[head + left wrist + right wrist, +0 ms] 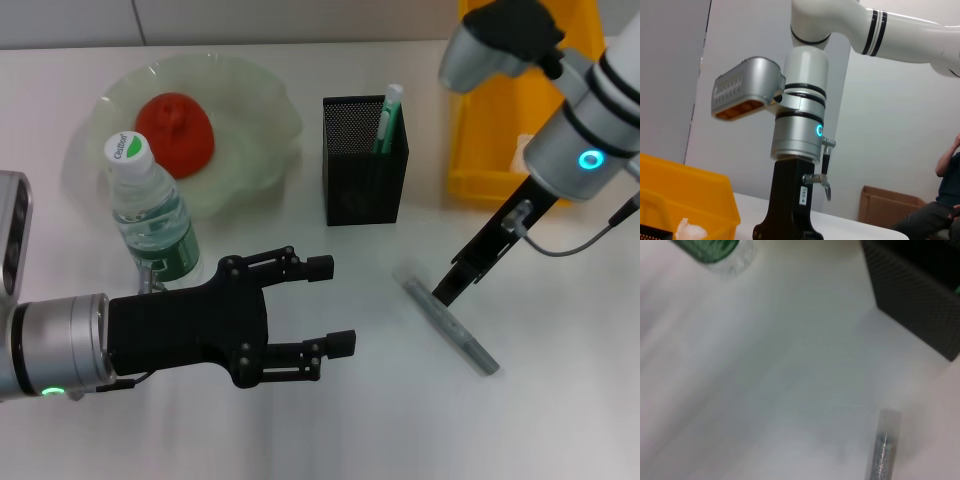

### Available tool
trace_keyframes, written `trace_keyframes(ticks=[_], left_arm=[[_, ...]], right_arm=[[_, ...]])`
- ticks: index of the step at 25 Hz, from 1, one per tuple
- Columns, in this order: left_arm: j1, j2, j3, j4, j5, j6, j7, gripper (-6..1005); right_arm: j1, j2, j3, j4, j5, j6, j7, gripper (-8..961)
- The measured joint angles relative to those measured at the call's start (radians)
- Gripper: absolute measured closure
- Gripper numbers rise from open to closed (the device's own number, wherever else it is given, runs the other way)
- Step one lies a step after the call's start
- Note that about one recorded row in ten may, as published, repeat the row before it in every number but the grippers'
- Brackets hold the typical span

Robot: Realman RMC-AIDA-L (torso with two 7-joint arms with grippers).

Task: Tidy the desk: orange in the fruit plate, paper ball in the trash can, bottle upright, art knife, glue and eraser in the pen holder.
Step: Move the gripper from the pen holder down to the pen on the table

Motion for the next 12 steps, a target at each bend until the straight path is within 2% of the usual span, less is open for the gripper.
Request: trace_keyframes(ticks=[12], left_arm=[[0.001,-0.002,0.000,0.000,0.000,-0.002,0.000,198]], right_arm=[[0.037,0.005,-0.028,0.125,0.004,0.093,0.012,650]])
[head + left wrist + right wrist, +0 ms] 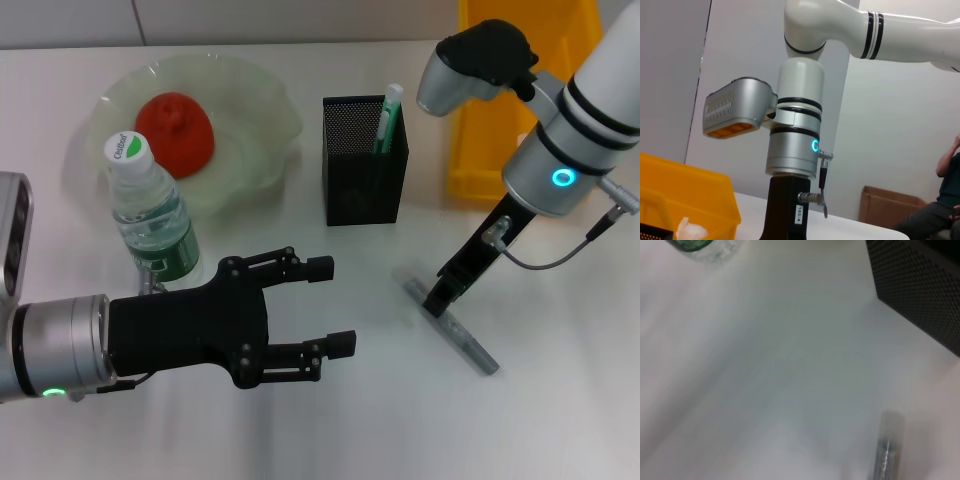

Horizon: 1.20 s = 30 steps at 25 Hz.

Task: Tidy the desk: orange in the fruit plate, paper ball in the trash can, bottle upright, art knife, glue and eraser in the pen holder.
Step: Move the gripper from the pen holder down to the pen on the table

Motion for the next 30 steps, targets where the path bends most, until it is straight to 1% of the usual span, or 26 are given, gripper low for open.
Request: trace_keyframes(ticks=[3,17,19,23,30], left_arm=[[0.001,0.000,0.000,0.000,0.000,0.000,0.000,199],[-0.004,0.000,0.000,-0.015,0.000,0.000,0.009,199],[-0.005,0.000,0.000,-0.016,0.000,-0.001,0.010,199],[-0.012,-0.001,0.000,-0.022,0.000,-0.003,0.010,199],[-0.013,-0.002,0.000,-0.025,0.000,-0.003,0.011,199]], right_arm=[[0.006,0.001,0.000,0.030,0.001,0.031,0.000,650],[0.017,0.005,-0.013,0.071,0.005,0.097,-0.006,651],[0.021,0.005,-0.020,0.075,0.019,0.105,-0.007,651],[0.024,0.005,-0.074,0.076,0.051,0.118,-0.008,651],[0.031,0.005,-0.089,0.089,0.052,0.124,-0.008,652]])
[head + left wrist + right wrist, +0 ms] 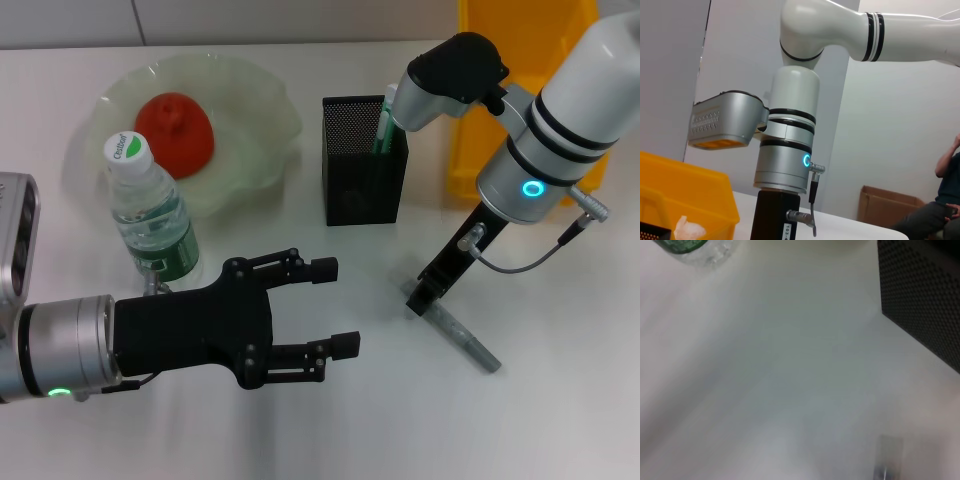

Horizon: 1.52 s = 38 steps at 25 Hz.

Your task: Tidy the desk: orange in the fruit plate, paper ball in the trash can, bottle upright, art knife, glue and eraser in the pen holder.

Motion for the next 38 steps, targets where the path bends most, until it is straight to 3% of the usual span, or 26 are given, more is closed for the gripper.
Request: trace_keyframes(ticks=[13,27,30,38], left_arm=[[-0.001,0.000,0.000,-0.001,0.000,-0.005,0.000,199],[-0.005,0.000,0.000,-0.001,0.000,-0.009,0.000,199],[-0.005,0.000,0.000,-0.001,0.000,-0.010,0.000,199],[-0.005,0.000,0.000,-0.013,0.000,-0.020,0.000,199]], right_arm=[[0.001,0.000,-0.027,0.008,0.000,0.026,-0.001,654],[-0.016,0.000,-0.022,-0.039,0.000,0.004,-0.012,787],[-0.056,-0.002,-0.015,-0.125,0.007,-0.023,-0.007,805],[-0.252,-0.009,-0.004,-0.455,0.109,-0.069,-0.013,804]])
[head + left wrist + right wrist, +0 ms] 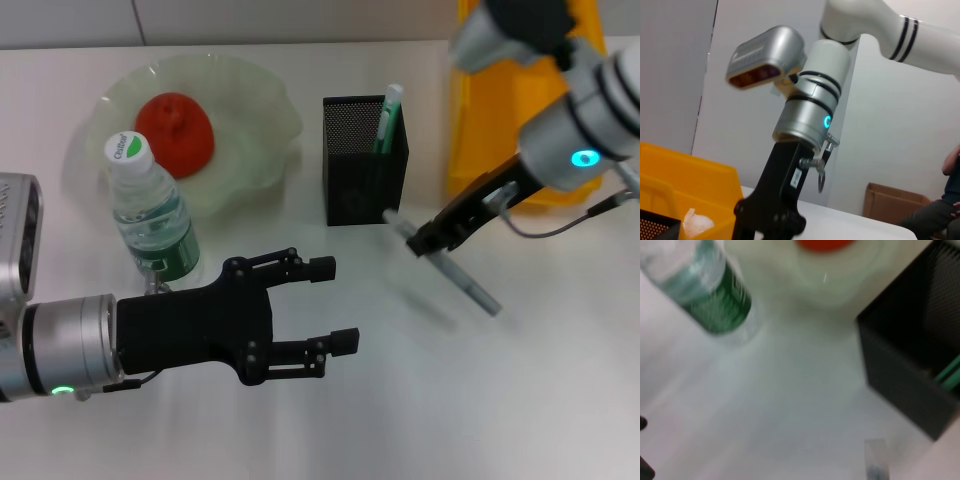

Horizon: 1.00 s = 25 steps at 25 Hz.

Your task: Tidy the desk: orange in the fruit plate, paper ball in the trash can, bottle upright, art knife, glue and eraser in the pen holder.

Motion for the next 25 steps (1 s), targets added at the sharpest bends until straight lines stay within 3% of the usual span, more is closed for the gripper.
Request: trace_keyframes(ticks=[5,10,14,18,25], left_arm=[[0.000,0.000,0.000,-0.001,-0.001,-0.003,0.001,199],[-0.001,0.000,0.000,-0.003,0.000,-0.008,0.001,199],[-0.001,0.000,0.000,-0.007,0.000,-0.010,0.001,199],[-0.007,0.000,0.000,-0.013,-0.002,-0.010,0.013,199],[-0.011,-0.002,0.000,-0.014,-0.001,-0.008,0.014,199]], right_arm=[[-0.132,-0.002,0.110,-0.143,0.222,-0.012,-0.116,810],[-0.229,-0.002,0.275,-0.120,0.528,-0.015,-0.353,812],[-0.276,-0.002,0.369,0.010,0.751,-0.010,-0.597,810],[-0.280,-0.003,0.428,0.258,0.968,-0.015,-0.883,811],[-0.224,-0.003,0.449,0.517,1.061,-0.002,-1.258,814]])
